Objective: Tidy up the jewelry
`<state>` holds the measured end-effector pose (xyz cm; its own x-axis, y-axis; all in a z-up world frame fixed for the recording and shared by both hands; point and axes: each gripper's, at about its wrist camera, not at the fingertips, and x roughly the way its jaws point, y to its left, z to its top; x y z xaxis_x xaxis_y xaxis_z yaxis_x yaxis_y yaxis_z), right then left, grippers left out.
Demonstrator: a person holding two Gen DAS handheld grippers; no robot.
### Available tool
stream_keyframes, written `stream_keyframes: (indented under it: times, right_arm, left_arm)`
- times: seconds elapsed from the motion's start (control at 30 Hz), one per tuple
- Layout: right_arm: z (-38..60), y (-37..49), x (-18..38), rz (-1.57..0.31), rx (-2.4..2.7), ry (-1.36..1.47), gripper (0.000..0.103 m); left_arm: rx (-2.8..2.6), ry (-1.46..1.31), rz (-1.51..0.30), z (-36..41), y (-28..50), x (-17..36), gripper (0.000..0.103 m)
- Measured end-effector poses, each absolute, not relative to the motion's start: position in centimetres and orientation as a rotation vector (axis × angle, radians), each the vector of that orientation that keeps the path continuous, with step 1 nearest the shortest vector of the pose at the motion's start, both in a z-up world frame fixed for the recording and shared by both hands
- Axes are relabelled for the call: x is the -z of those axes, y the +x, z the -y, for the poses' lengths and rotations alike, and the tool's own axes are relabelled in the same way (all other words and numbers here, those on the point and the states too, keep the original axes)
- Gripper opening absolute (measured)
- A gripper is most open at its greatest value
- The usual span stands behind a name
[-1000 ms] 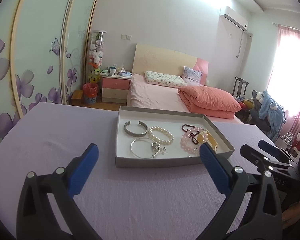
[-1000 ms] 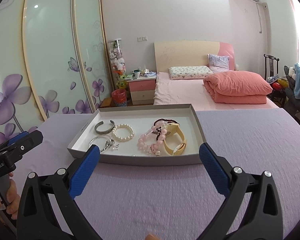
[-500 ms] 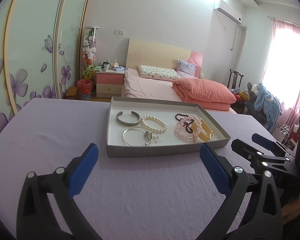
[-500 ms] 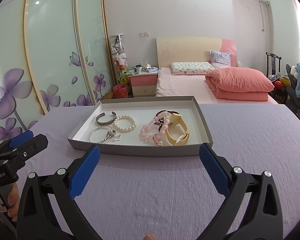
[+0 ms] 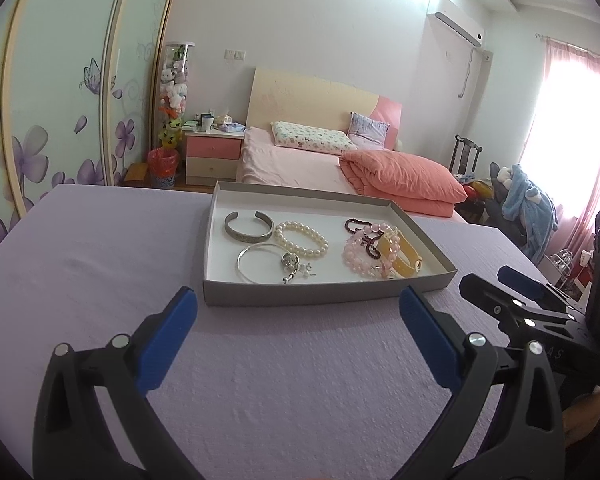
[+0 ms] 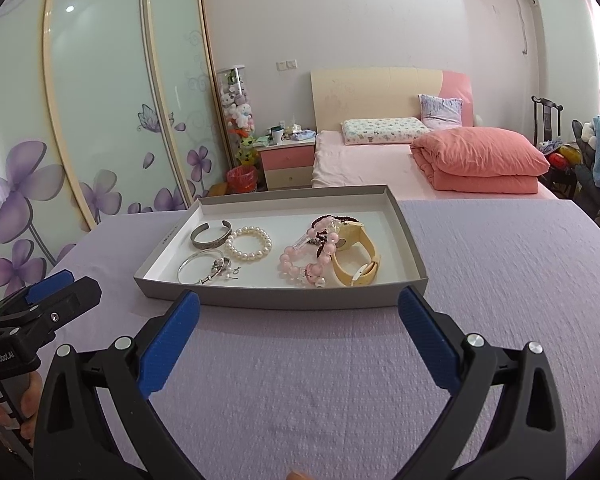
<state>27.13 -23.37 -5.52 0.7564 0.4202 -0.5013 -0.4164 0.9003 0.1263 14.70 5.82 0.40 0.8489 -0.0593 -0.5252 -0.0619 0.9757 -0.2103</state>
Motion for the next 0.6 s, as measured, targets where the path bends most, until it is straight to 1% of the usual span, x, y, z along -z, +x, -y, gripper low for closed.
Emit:
stream_keyframes:
  times: [0.6]
  right_arm:
    - [23.41, 27.42, 5.51, -0.55, -0.457, 0.011, 0.101]
  left_arm:
    - [-0.011, -0.226, -0.565, -5.82, 14.86, -0.17, 0.101]
